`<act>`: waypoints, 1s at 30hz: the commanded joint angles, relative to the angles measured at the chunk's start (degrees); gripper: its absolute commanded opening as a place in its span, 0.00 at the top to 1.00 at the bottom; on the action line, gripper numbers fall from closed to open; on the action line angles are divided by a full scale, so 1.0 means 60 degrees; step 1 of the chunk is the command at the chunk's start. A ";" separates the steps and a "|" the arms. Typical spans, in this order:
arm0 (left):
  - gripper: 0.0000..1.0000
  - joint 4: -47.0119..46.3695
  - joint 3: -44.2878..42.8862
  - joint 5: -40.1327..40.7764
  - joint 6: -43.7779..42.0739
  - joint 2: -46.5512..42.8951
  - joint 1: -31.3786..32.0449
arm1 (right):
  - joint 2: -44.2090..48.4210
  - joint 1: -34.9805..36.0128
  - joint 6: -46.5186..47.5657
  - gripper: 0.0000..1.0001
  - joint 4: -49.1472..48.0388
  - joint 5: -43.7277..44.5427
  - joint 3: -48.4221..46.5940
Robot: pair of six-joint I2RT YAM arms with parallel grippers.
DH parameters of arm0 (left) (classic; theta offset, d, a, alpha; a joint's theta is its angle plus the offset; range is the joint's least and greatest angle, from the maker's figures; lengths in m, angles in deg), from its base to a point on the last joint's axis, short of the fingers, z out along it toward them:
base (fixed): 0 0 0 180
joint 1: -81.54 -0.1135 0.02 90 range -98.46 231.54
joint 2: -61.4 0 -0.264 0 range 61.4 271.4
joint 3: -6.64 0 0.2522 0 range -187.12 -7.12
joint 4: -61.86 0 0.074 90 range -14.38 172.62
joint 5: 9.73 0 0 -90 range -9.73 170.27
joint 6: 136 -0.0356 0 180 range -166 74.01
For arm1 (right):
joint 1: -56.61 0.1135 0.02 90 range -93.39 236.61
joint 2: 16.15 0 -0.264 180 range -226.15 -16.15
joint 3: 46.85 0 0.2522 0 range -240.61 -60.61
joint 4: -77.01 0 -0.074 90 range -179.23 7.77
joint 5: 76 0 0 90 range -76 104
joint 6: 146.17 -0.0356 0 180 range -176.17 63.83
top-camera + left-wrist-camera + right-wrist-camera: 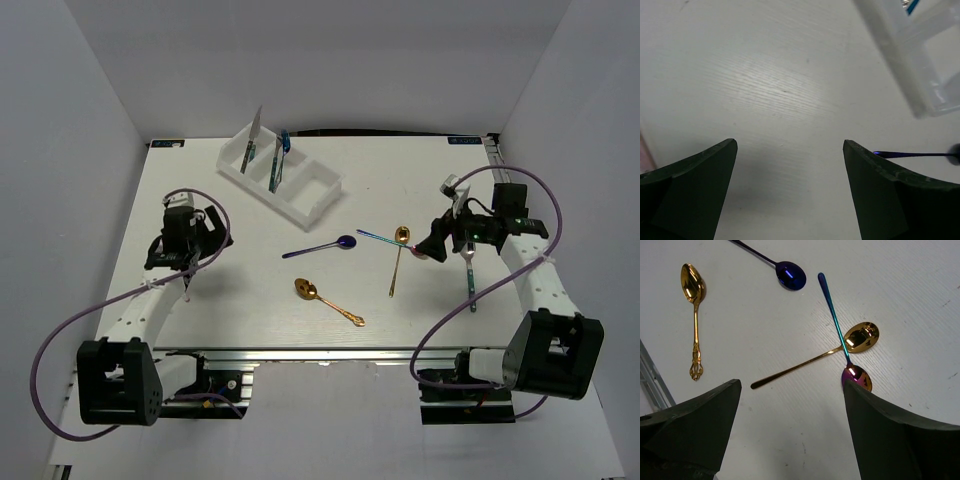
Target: Sort the eating utensils into containers
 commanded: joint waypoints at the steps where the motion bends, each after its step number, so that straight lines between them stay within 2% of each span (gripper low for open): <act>1: 0.02 0.0624 -0.0344 0.1099 -0.0639 0.0295 -0.0325 | 0.0514 0.0128 -0.0208 0.11 -0.0501 -0.0269 -0.0003; 3: 0.02 0.0654 -0.0402 0.0604 -0.0596 0.0559 -0.1200 | 0.0879 0.0172 -0.0148 0.11 -0.0646 -0.0254 0.0332; 4: 0.02 0.0640 -0.0417 0.0123 -0.0596 0.0705 -0.1408 | 0.0983 0.0216 0.0011 0.11 -0.0662 -0.0298 0.0464; 6: 0.02 0.0668 -0.0607 0.0015 -0.0742 0.1203 -0.1789 | 0.1144 0.0231 0.0319 0.11 -0.0487 -0.0444 0.0684; 12: 0.02 0.1444 -0.1456 0.0351 -0.0904 0.1747 -0.2098 | 0.1262 0.0231 0.0628 0.11 -0.0222 -0.0445 0.0626; 19: 0.02 0.2061 -0.1458 0.1245 -0.0405 0.3035 -0.2815 | 0.1556 0.0216 0.0511 0.11 -0.0486 -0.0460 0.0817; 23: 0.02 0.1622 -0.1354 0.0969 -0.0333 0.3284 -0.3123 | 0.1468 0.0216 0.0467 0.11 -0.0501 -0.0459 0.0817; 26: 0.03 0.1548 -0.1808 0.0485 -0.0244 0.3840 -0.3168 | 0.1380 0.0216 0.0452 0.11 -0.0486 -0.0445 0.0832; 30: 0.03 0.1651 -0.1883 0.0557 -0.0186 0.4310 -0.3182 | 0.1306 0.0187 0.0438 0.11 -0.0515 -0.0328 0.0846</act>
